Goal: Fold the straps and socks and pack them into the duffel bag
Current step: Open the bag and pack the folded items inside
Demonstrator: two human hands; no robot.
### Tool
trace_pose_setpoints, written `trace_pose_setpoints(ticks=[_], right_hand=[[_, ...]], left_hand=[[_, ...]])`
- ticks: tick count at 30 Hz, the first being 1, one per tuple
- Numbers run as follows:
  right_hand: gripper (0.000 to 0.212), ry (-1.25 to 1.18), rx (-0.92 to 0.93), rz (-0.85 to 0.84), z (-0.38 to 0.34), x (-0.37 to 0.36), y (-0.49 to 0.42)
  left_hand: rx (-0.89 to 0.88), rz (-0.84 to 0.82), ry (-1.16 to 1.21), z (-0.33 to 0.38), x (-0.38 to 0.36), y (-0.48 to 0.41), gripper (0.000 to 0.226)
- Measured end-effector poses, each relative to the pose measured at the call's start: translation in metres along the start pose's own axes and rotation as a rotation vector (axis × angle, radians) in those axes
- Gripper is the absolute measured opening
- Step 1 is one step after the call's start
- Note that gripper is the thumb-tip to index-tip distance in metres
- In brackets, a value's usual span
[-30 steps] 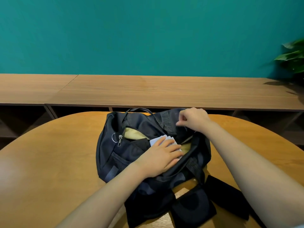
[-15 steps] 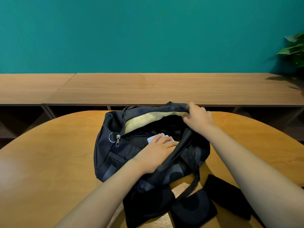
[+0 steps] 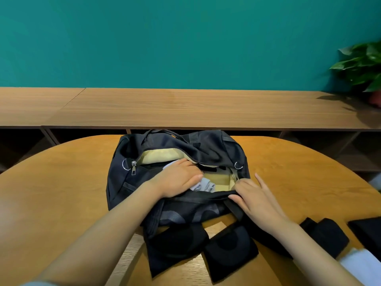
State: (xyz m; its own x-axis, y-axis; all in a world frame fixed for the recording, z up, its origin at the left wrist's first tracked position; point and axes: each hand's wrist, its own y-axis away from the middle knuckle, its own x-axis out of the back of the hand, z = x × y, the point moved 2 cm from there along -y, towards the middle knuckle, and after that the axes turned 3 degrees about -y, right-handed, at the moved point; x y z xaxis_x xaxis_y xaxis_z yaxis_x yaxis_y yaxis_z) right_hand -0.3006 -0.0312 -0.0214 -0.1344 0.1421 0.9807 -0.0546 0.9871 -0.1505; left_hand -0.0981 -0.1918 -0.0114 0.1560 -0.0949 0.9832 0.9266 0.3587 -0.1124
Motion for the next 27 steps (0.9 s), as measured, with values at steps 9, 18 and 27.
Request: trace_pose_setpoints(ticks=[9,18,27], right_hand=[[0.024,-0.160,0.005,0.326,-0.052,0.011,0.063],[0.045,-0.118,-0.148,-0.067,-0.094,-0.012,0.134],[0.053,-0.178,-0.208,-0.043,-0.111,-0.001,0.160]], left_hand=[[0.163,0.481,0.080,0.113,-0.002,0.111,0.032],[0.350,0.441,-0.023,0.169,-0.045,0.176,0.027],[0.638,0.332,-0.065,0.179,-0.057,0.190,0.039]])
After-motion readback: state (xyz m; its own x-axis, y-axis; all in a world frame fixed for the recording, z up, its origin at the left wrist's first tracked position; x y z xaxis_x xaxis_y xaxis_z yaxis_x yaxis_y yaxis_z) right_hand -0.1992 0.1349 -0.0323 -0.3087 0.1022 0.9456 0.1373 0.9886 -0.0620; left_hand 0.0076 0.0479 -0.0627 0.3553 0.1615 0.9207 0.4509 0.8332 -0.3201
